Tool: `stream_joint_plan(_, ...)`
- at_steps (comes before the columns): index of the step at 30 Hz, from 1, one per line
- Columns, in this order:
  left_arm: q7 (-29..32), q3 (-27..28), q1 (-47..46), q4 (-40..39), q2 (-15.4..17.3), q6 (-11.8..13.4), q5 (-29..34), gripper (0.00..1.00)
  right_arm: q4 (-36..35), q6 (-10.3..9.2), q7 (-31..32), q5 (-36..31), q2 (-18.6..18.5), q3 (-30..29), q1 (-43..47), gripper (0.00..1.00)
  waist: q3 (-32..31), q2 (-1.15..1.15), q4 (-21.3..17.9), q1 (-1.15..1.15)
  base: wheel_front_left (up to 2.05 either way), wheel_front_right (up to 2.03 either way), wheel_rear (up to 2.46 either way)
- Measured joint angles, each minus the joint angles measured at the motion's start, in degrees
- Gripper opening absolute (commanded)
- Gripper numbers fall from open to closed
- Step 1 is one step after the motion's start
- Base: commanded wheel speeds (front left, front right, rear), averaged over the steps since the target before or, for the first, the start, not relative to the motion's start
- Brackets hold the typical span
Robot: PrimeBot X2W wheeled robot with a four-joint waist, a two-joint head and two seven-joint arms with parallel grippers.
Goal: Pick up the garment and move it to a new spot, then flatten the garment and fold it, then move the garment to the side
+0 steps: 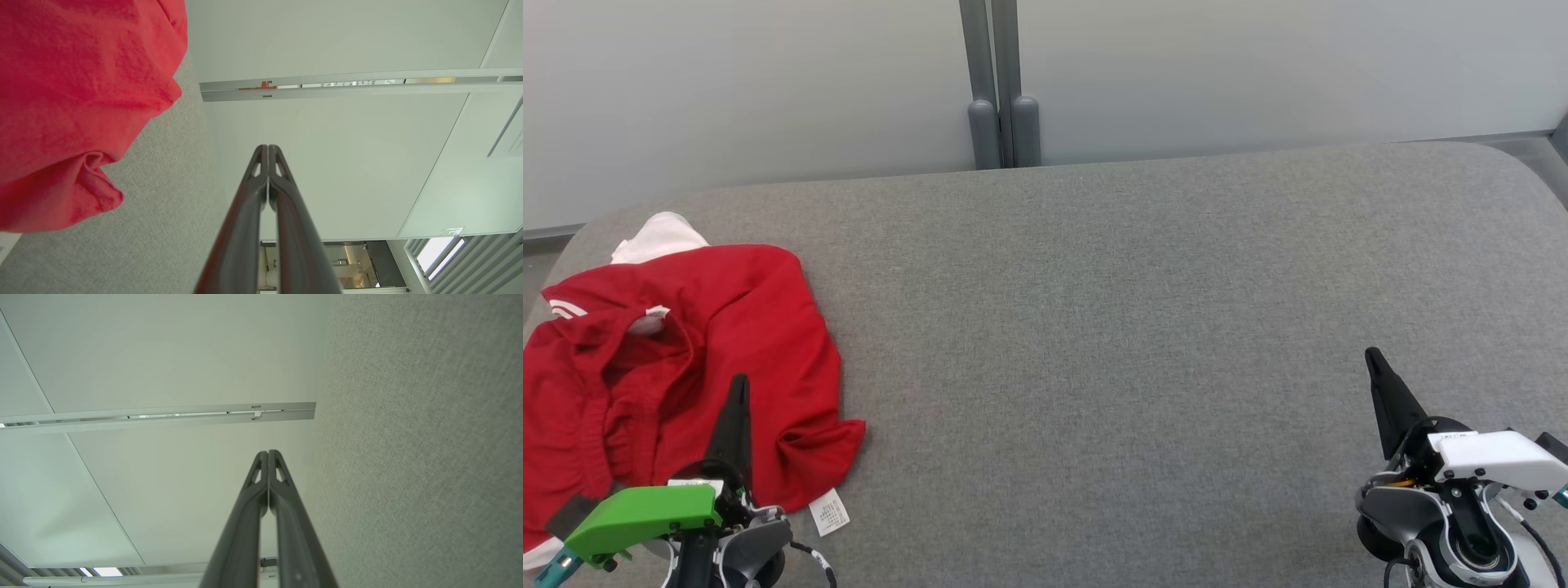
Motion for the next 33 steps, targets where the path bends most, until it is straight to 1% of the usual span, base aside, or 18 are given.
stream_joint_plan(33, 0.0, 0.0, 0.0, 0.0, 0.0, 0.0, 0.0, 0.00, 0.0, -0.01, 0.0, 0.0, 0.0, 0.0, 0.0, 0.00, 0.0, 0.00, 0.0, 0.00, 0.00, 0.00, 0.00)
